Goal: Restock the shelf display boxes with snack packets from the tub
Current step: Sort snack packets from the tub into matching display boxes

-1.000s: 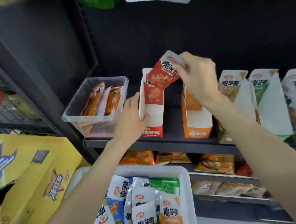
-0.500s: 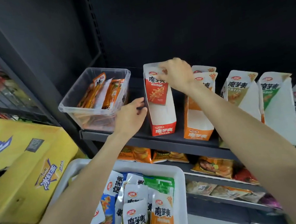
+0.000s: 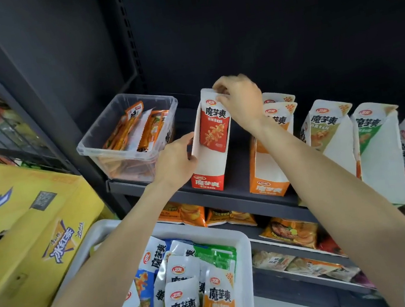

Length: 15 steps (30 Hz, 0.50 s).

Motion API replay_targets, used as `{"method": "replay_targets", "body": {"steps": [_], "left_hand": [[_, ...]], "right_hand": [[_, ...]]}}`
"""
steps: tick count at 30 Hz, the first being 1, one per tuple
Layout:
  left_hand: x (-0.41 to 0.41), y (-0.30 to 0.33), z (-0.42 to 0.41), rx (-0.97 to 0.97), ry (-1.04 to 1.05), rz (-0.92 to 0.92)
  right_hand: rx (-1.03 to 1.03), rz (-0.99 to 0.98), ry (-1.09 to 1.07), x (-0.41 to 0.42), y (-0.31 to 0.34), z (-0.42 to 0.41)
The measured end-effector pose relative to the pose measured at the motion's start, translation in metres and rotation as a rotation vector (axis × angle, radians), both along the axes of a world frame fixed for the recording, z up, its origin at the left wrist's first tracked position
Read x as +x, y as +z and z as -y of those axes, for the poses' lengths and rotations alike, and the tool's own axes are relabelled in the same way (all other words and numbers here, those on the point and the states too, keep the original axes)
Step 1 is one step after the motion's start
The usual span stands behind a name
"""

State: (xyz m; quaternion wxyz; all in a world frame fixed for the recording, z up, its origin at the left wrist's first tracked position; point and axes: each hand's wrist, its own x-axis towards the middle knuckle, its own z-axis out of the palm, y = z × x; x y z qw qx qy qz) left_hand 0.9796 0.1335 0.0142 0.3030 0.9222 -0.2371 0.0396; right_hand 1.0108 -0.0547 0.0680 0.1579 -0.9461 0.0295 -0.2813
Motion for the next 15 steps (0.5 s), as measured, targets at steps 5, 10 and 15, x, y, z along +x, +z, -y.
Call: {"method": "replay_targets", "body": {"steps": [5,10,15], "left_hand": [[-0.005,0.002,0.000,0.049,0.031,0.035],[-0.037,0.008,-0.030,-0.034,0.044,0.165],[-0.086,-0.006,-0.101,-0.213,-0.101,0.317]], "right_hand": [[0.047,0.128,-0.015,-0.028,-0.002,-0.005],[0.286,0.197,0.071,-0.113,-0.020,-0.038],[0.397,-0.039,0.238,-0.196,-0.067,-0.093]]}}
